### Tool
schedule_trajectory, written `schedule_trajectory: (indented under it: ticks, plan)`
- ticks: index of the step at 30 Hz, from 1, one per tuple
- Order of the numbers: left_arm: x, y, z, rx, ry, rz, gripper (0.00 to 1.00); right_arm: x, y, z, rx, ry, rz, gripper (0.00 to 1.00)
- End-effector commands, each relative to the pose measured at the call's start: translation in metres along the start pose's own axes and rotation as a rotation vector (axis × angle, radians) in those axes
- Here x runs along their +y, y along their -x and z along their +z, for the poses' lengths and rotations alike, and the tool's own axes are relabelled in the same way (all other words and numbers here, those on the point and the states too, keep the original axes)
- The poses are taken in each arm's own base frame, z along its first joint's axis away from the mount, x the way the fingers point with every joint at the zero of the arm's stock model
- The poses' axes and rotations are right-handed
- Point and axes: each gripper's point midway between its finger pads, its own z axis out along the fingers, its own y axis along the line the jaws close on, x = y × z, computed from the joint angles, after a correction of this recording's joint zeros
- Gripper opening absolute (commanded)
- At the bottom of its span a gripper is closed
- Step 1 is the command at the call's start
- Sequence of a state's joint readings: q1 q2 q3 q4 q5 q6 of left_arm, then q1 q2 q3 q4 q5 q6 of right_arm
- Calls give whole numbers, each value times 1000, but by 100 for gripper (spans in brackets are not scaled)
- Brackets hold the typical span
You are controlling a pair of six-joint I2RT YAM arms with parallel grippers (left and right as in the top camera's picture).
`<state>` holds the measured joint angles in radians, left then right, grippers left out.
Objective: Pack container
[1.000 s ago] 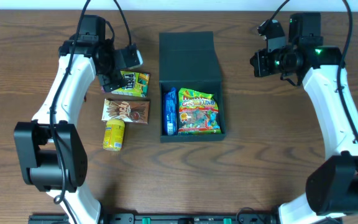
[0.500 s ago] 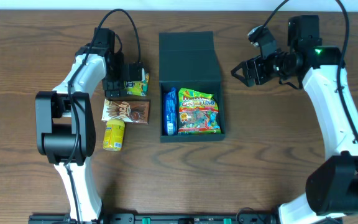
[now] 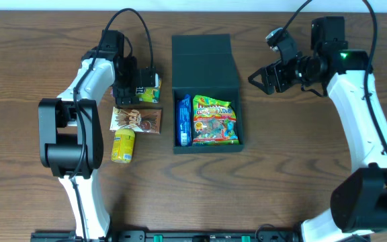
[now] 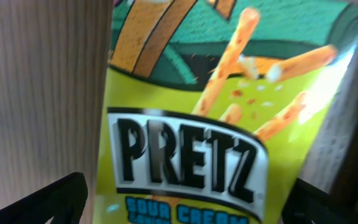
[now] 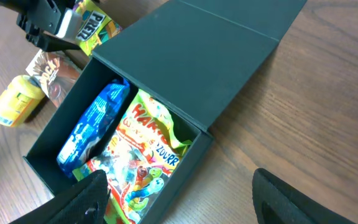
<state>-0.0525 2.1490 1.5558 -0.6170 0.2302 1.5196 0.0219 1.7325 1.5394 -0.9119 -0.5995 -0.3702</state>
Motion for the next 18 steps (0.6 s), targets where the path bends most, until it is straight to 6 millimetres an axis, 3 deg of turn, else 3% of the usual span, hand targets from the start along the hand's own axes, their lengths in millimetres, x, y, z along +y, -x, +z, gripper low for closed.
schedule_trajectory:
  ticks: [1,7,12,18]
  plan:
    - [-12,0,13,-27,-50,-5,99,5,2,1,-6,24,-18,73]
    - [-14,0,15,-25,-58,-7,100,4,2,2,-6,24,-19,73]
    - [-21,-1,15,-22,-90,-13,85,4,2,2,-8,23,-20,73]
    - [-26,0,15,-19,-110,-17,78,4,2,1,-8,23,-19,73]
